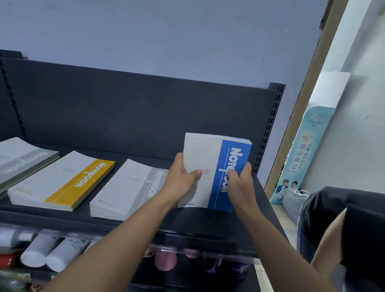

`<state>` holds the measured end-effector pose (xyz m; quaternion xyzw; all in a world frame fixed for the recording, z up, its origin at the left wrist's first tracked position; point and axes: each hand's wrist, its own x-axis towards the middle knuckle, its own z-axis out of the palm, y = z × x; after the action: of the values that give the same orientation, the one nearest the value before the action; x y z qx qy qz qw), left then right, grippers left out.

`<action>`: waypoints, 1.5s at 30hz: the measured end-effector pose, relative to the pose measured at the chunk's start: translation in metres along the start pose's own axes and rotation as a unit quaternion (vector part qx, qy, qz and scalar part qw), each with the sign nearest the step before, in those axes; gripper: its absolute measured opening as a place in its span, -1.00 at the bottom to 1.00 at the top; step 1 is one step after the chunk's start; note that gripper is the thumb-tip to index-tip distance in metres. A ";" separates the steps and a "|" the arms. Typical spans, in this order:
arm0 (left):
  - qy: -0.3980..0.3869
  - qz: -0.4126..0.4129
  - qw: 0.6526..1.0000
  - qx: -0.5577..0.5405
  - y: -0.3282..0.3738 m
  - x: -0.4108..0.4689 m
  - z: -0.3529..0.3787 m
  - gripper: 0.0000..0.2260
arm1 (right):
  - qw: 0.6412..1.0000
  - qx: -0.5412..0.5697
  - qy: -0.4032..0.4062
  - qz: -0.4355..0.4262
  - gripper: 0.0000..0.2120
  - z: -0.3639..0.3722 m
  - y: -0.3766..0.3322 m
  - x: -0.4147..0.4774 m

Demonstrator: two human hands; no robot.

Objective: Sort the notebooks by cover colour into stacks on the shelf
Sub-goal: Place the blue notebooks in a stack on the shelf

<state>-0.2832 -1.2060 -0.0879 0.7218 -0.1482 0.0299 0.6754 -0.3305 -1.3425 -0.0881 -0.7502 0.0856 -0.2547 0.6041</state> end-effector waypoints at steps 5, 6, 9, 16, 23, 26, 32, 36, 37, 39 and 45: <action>-0.014 0.017 1.000 0.021 -0.003 0.002 -0.004 -0.71 | 0.999 -0.030 0.011 -0.031 -0.89 0.000 0.005 -0.002; -0.020 0.013 0.999 0.028 -0.007 0.001 -0.006 -0.70 | 0.998 -0.058 0.000 -0.032 -0.88 -0.001 0.009 -0.003; -0.046 -0.007 0.993 0.107 -0.019 -0.003 -0.012 -0.71 | 0.990 -0.135 -0.019 -0.043 -0.81 -0.004 0.026 -0.007; 0.001 0.022 0.958 0.285 -0.026 -0.001 -0.014 -0.72 | 0.964 -0.250 -0.018 -0.093 -0.70 -0.016 0.039 0.005; 0.005 0.000 0.942 0.337 -0.023 0.001 -0.006 -0.72 | 0.953 -0.299 -0.021 -0.034 -0.62 -0.029 0.036 0.014; -0.019 -0.036 0.924 0.380 -0.024 0.002 -0.002 -0.73 | 0.946 -0.323 -0.039 0.003 -0.64 -0.029 0.044 0.014; -0.061 -0.091 0.889 0.444 -0.024 0.003 0.002 -0.70 | 0.931 -0.358 -0.062 0.040 -0.69 -0.027 0.054 0.017; -0.074 -0.107 0.870 0.475 -0.024 0.002 0.004 -0.66 | 0.920 -0.379 -0.085 0.052 -0.75 -0.025 0.056 0.019; -0.079 -0.110 0.865 0.482 -0.025 0.001 0.004 -0.65 | 0.917 -0.384 -0.091 0.056 -0.75 -0.025 0.057 0.019; -0.089 -0.118 0.857 0.493 -0.027 0.000 0.004 -0.65 | 0.910 -0.396 -0.103 0.065 -0.75 -0.025 0.059 0.019; -0.103 -0.123 0.839 0.520 -0.030 0.004 0.005 -0.67 | 0.894 -0.425 -0.122 0.068 -0.77 -0.024 0.059 0.018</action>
<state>-0.2730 -1.2102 -0.1163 0.9780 -0.0896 -0.0553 0.1802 -0.3162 -1.3865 -0.1356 -0.9531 0.1620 -0.0585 0.2489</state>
